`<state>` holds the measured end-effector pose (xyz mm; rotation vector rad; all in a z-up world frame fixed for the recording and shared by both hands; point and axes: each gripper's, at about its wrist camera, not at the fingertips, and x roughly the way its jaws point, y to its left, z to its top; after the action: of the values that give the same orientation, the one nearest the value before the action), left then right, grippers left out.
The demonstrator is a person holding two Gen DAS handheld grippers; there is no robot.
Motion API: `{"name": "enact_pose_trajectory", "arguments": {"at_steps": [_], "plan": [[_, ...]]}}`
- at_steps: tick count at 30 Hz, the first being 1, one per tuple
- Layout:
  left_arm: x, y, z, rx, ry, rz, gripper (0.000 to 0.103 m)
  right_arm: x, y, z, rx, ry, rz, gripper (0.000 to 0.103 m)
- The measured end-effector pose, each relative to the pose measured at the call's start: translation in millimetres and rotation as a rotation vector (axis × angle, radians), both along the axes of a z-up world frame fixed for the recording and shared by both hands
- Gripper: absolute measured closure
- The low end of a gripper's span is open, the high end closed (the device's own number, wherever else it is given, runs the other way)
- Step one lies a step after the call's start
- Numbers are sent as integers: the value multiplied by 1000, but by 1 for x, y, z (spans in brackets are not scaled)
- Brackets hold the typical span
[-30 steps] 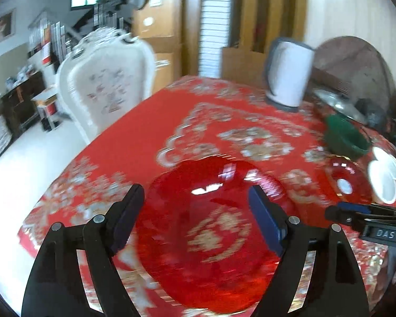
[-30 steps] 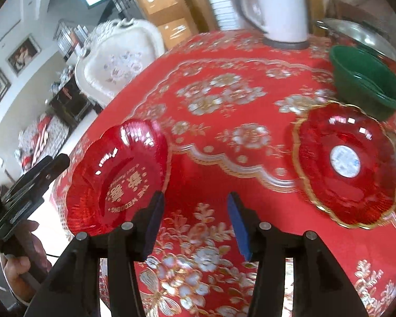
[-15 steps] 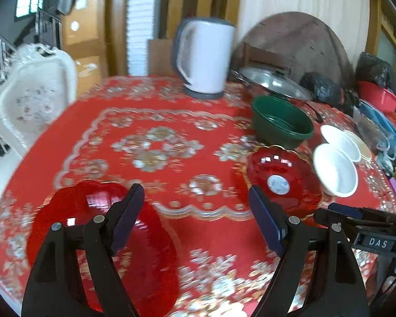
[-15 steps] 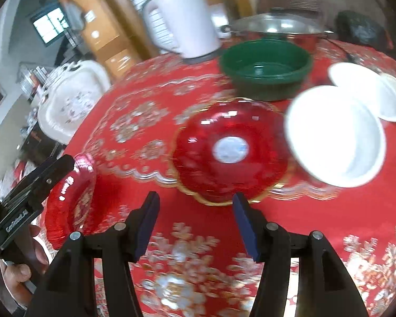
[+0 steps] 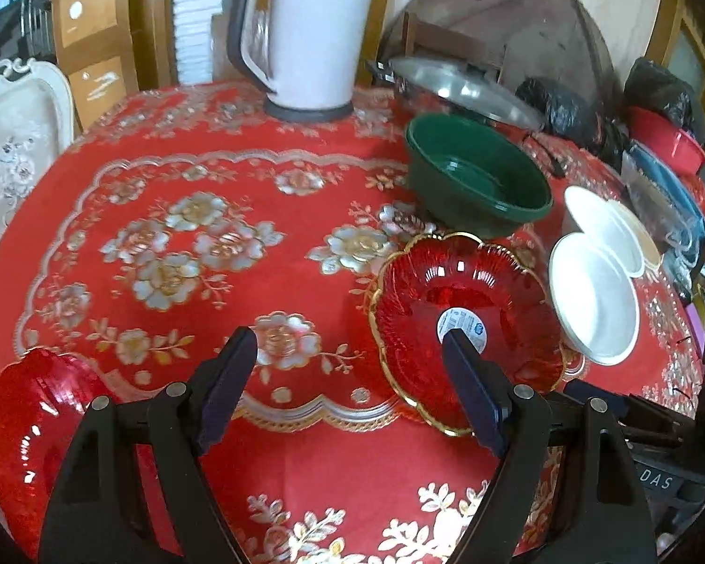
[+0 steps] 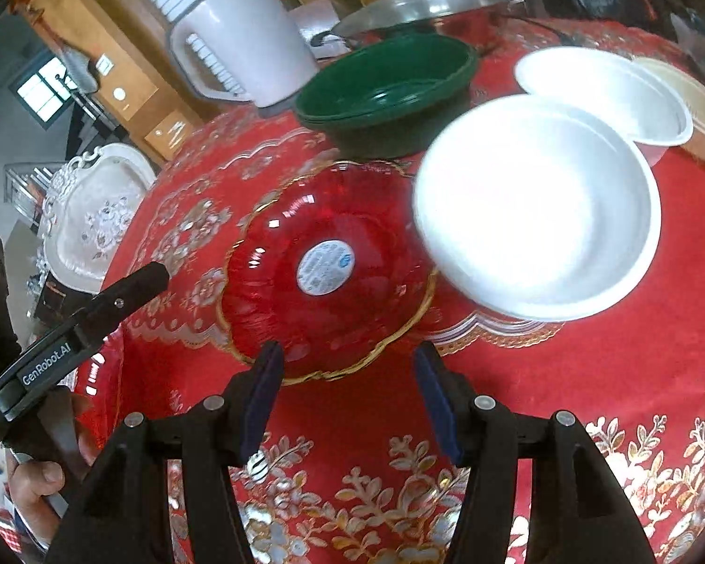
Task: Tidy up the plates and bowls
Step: 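Move both tools to the smaller gold-rimmed red plate with sticker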
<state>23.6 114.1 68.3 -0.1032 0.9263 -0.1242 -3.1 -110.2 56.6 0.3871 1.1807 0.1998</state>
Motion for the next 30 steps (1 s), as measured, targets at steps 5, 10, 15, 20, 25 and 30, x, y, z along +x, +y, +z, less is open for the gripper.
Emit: {"name": "enact_pose_trajectory", "arguments": {"at_steps": [5,10,15,20,25,30], "plan": [[17,-11,-13,26,47,-7,21,12,-7,-12,25,31,-27,45],[30,-15,-23,22,79,-2,21,19,-7,-17,21,34,-12,45],[37,-23,-30,17,108,-12,21,21,-6,-17,-3,21,9,45],[41,-30,-34,50,112,-15,21,24,-6,-17,-15,16,26,45],[43,-35,-37,74,112,-15,21,28,-4,-18,-12,12,31,45],[43,-41,-37,133,104,-15,21,28,-4,-18,-5,6,27,45]]}}
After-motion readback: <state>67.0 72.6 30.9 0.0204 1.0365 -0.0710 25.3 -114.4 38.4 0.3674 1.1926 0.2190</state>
